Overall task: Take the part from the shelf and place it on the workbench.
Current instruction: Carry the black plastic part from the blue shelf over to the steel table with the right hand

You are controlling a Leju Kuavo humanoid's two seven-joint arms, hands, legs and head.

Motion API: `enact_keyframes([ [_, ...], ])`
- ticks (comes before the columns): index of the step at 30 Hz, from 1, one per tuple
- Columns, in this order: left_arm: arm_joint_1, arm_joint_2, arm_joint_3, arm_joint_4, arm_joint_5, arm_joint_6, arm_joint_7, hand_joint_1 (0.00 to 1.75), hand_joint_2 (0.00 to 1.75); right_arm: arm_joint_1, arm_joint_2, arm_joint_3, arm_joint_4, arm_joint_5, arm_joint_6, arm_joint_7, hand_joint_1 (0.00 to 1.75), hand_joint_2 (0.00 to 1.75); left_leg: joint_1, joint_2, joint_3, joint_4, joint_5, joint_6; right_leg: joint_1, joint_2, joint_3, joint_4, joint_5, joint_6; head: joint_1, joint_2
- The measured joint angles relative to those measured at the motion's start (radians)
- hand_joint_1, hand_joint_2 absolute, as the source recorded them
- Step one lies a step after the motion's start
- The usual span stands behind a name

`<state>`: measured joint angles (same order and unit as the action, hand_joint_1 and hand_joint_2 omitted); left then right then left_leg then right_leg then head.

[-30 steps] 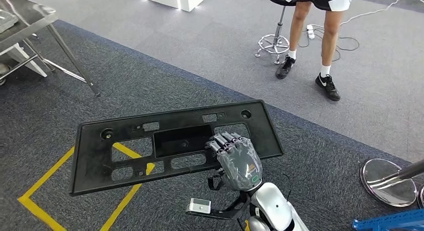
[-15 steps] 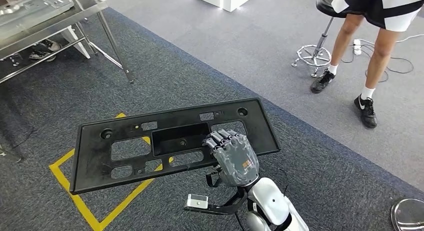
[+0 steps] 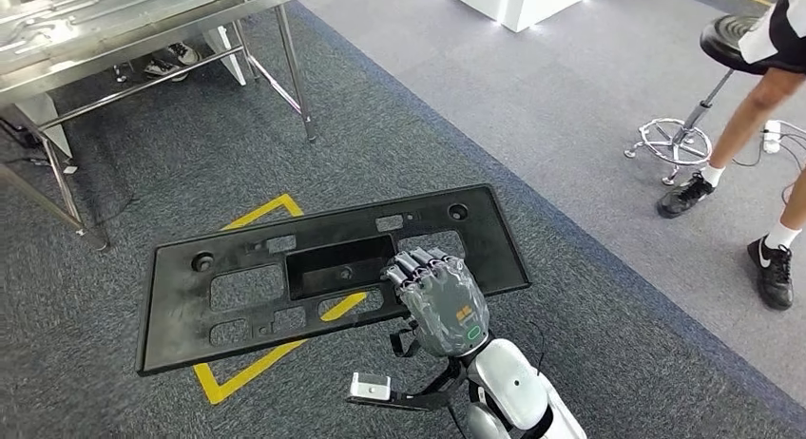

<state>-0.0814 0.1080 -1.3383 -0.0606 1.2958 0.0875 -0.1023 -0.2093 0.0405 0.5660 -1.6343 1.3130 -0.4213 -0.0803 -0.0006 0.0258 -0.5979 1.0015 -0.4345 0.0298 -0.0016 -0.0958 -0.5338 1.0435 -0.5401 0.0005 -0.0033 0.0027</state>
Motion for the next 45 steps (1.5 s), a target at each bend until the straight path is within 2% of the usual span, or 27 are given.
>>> enact_keyframes([
  [1,-0.001,0.000,0.000,0.000,0.000,0.000,0.000,0.00,0.00,0.000,0.000,0.000,-0.003,0.002,0.001,0.001,1.75,1.75,0.004,-0.012,0.005,-0.006,0.003,0.006,-0.002,0.030,-0.016,0.039,-0.022,0.003,0.000,0.000],
  [3,-0.006,-0.001,0.000,0.000,0.002,-0.002,-0.002,0.00,0.00,0.004,-0.003,-0.001,-0.006,0.003,0.001,0.004,1.75,1.75,0.006,-0.035,0.007,-0.007,0.003,0.013,-0.005,0.082,-0.083,0.165,-0.080,0.005,0.000,0.000],
  [5,-0.008,-0.001,-0.001,0.000,0.002,-0.006,-0.004,0.00,0.00,0.019,-0.009,-0.004,-0.010,0.002,0.000,0.006,1.75,1.75,0.006,-0.064,0.008,-0.005,0.000,0.015,-0.006,0.092,-0.141,0.251,-0.094,0.007,0.000,0.000],
  [6,-0.007,-0.002,-0.002,0.000,0.001,-0.008,-0.006,0.00,0.00,0.029,-0.014,-0.007,-0.016,0.001,0.000,0.006,1.75,1.75,0.006,-0.081,0.009,-0.002,-0.002,0.015,-0.007,0.094,-0.147,0.244,-0.071,0.008,0.000,0.000],
  [7,-0.007,-0.005,-0.004,0.000,-0.001,-0.011,-0.006,0.00,0.00,0.042,-0.021,-0.011,-0.027,-0.003,-0.001,0.005,1.75,1.75,0.006,-0.098,0.011,0.002,-0.005,0.013,-0.009,0.101,-0.134,0.198,-0.031,0.008,0.000,0.000],
  [9,-0.007,-0.011,-0.009,0.000,-0.004,-0.018,-0.001,0.00,0.00,0.069,-0.043,-0.027,-0.061,-0.022,0.000,-0.004,1.75,1.75,0.006,-0.129,0.009,0.016,-0.014,0.007,-0.014,0.146,-0.086,0.071,0.039,0.006,0.000,0.000],
  [11,-0.006,-0.016,-0.016,0.000,-0.004,-0.027,0.008,0.00,0.00,0.098,-0.070,-0.050,-0.100,-0.045,0.003,-0.021,1.75,1.75,0.008,-0.157,0.000,0.026,-0.020,-0.004,-0.016,0.180,-0.062,0.011,0.056,0.003,0.000,0.000],
  [13,-0.002,-0.019,-0.022,0.000,0.000,-0.032,0.013,0.00,0.00,0.120,-0.088,-0.070,-0.131,-0.058,0.010,-0.033,1.75,1.75,0.013,-0.175,-0.006,0.025,-0.020,-0.017,-0.014,0.165,-0.057,0.005,0.054,-0.005,0.000,0.000],
  [15,0.001,-0.022,-0.027,0.001,0.002,-0.034,0.016,0.00,0.00,0.130,-0.095,-0.082,-0.155,-0.063,0.018,-0.039,1.75,1.75,0.012,-0.131,-0.014,0.044,-0.033,-0.029,-0.016,0.140,-0.047,-0.007,0.056,-0.018,0.000,0.000],
  [17,-0.005,-0.024,-0.029,0.001,0.006,-0.035,0.019,0.00,0.00,0.137,-0.099,-0.089,-0.173,-0.066,0.025,-0.043,1.75,1.75,0.010,-0.059,-0.055,0.132,-0.081,-0.038,-0.016,0.111,-0.038,-0.015,0.055,-0.028,0.000,0.000],
  [19,-0.010,-0.024,-0.029,0.001,0.011,-0.035,0.022,0.00,0.00,0.144,-0.101,-0.093,-0.181,-0.067,0.031,-0.045,1.75,1.75,0.014,-0.035,-0.120,0.255,-0.132,-0.046,-0.015,0.080,-0.034,-0.015,0.049,-0.031,0.000,0.000],
  [20,-0.009,-0.024,-0.029,0.001,0.013,-0.035,0.024,0.00,0.00,0.147,-0.103,-0.094,-0.182,-0.067,0.032,-0.046,1.75,1.75,0.017,-0.032,-0.138,0.287,-0.135,-0.049,-0.014,0.065,-0.031,-0.015,0.046,-0.030,0.000,0.000],
  [21,-0.008,-0.024,-0.030,0.001,0.014,-0.035,0.026,0.00,0.00,0.149,-0.104,-0.094,-0.184,-0.067,0.034,-0.046,1.75,1.75,0.018,-0.029,-0.137,0.281,-0.120,-0.050,-0.014,0.050,-0.028,-0.015,0.042,-0.029,0.000,0.000],
  [22,-0.007,-0.024,-0.030,0.001,0.014,-0.034,0.027,0.00,0.00,0.150,-0.105,-0.095,-0.186,-0.067,0.034,-0.046,1.75,1.75,0.019,-0.023,-0.115,0.237,-0.088,-0.050,-0.014,0.036,-0.023,-0.015,0.038,-0.027,0.000,0.000],
  [24,-0.007,-0.023,-0.031,0.001,0.015,-0.033,0.027,0.00,0.00,0.151,-0.107,-0.096,-0.193,-0.067,0.035,-0.046,1.75,1.75,0.014,0.015,-0.043,0.097,-0.027,-0.042,-0.012,0.011,-0.011,-0.015,0.029,-0.020,0.000,0.000],
  [26,-0.009,-0.023,-0.033,0.002,0.016,-0.031,0.028,0.00,0.00,0.151,-0.109,-0.099,-0.200,-0.066,0.037,-0.046,1.75,1.75,0.004,0.040,-0.006,0.024,-0.009,-0.027,-0.009,-0.010,-0.003,-0.016,0.021,-0.009,0.000,0.000],
  [28,-0.008,-0.023,-0.036,0.004,0.018,-0.030,0.030,0.00,0.00,0.151,-0.110,-0.102,-0.206,-0.065,0.041,-0.046,1.75,1.75,0.000,0.022,-0.005,0.018,-0.012,-0.014,-0.007,-0.028,0.005,-0.021,0.017,0.003,0.000,0.000],
  [29,-0.005,-0.023,-0.036,0.005,0.019,-0.029,0.031,0.00,0.00,0.151,-0.110,-0.104,-0.209,-0.064,0.043,-0.046,1.75,1.75,0.002,0.012,-0.002,0.012,-0.010,-0.009,-0.008,-0.021,0.009,-0.019,0.012,0.008,0.000,0.000],
  [31,-0.005,-0.025,-0.037,0.006,0.021,-0.029,0.033,0.00,0.00,0.151,-0.112,-0.108,-0.216,-0.062,0.044,-0.048,1.75,1.75,0.009,-0.003,0.008,0.001,-0.006,0.005,-0.011,0.029,-0.007,0.026,-0.019,0.016,0.000,0.000],
  [33,-0.009,-0.025,-0.039,0.006,0.022,-0.029,0.035,0.00,0.00,0.153,-0.117,-0.112,-0.220,-0.062,0.044,-0.050,1.75,1.75,0.010,-0.016,0.011,-0.002,-0.006,0.014,-0.013,0.082,-0.074,0.149,-0.075,0.016,0.001,0.000],
  [35,-0.012,-0.025,-0.042,0.007,0.023,-0.030,0.036,0.00,0.00,0.158,-0.123,-0.114,-0.220,-0.062,0.046,-0.049,1.75,1.75,0.008,-0.031,0.012,0.001,-0.010,0.018,-0.012,0.094,-0.141,0.249,-0.097,0.016,0.001,0.000],
  [36,-0.012,-0.025,-0.043,0.007,0.024,-0.031,0.037,0.00,0.00,0.159,-0.125,-0.116,-0.220,-0.062,0.048,-0.049,1.75,1.75,0.007,-0.038,0.014,0.003,-0.013,0.018,-0.012,0.094,-0.151,0.249,-0.078,0.016,0.001,0.000],
  [37,-0.011,-0.025,-0.044,0.007,0.025,-0.032,0.038,0.00,0.00,0.160,-0.126,-0.117,-0.221,-0.062,0.050,-0.048,1.75,1.75,0.007,-0.044,0.016,0.006,-0.016,0.016,-0.012,0.095,-0.140,0.209,-0.040,0.014,0.001,0.000],
  [38,-0.011,-0.025,-0.044,0.007,0.026,-0.033,0.039,0.00,0.00,0.160,-0.127,-0.118,-0.222,-0.061,0.053,-0.047,1.75,1.75,0.007,-0.050,0.019,0.010,-0.021,0.014,-0.012,0.096,-0.116,0.144,0.004,0.010,0.001,0.000],
  [40,-0.011,-0.027,-0.045,0.007,0.028,-0.035,0.040,0.00,0.00,0.159,-0.127,-0.120,-0.226,-0.060,0.058,-0.047,1.75,1.75,0.004,-0.059,0.020,0.020,-0.031,0.006,-0.010,0.102,-0.071,0.032,0.057,0.004,0.001,0.000],
  [41,-0.011,-0.027,-0.045,0.007,0.029,-0.035,0.040,0.00,0.00,0.158,-0.128,-0.121,-0.227,-0.059,0.060,-0.047,1.75,1.75,0.002,-0.061,0.019,0.024,-0.035,0.004,-0.009,0.104,-0.062,0.006,0.064,0.003,0.000,0.000],
  [45,-0.010,-0.029,-0.046,0.007,0.031,-0.035,0.040,0.00,0.00,0.158,-0.128,-0.122,-0.231,-0.058,0.061,-0.046,1.75,1.75,0.003,-0.063,0.020,0.023,-0.038,0.006,-0.006,0.106,-0.060,-0.002,0.063,0.002,0.000,0.000],
])
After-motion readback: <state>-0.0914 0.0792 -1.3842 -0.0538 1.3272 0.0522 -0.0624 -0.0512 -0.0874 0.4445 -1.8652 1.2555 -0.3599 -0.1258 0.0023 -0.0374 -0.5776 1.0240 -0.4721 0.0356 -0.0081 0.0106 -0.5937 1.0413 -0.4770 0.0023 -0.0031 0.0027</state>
